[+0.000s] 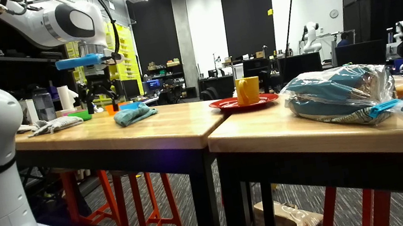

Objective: Unfold the grey cotton material

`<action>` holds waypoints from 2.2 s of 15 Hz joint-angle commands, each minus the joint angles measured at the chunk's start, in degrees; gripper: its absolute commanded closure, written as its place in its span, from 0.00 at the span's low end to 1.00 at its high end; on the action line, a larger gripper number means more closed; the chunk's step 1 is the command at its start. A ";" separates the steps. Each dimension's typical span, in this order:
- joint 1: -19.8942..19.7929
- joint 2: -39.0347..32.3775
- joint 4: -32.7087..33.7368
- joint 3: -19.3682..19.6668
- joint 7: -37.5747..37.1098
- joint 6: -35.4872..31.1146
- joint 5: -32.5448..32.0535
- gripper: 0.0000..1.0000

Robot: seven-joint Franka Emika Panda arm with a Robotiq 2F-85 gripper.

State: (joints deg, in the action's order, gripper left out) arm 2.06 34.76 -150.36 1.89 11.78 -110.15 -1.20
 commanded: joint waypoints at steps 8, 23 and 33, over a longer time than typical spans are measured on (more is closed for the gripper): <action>5.21 -6.57 7.76 -2.68 6.63 -0.38 -1.44 0.00; 14.06 -15.06 12.47 -6.83 6.94 -17.33 14.34 0.00; 15.87 -23.48 16.84 -10.29 8.02 -19.47 23.62 0.00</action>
State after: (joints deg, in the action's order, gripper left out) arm 17.46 14.00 -135.81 -7.64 19.59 -129.00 20.02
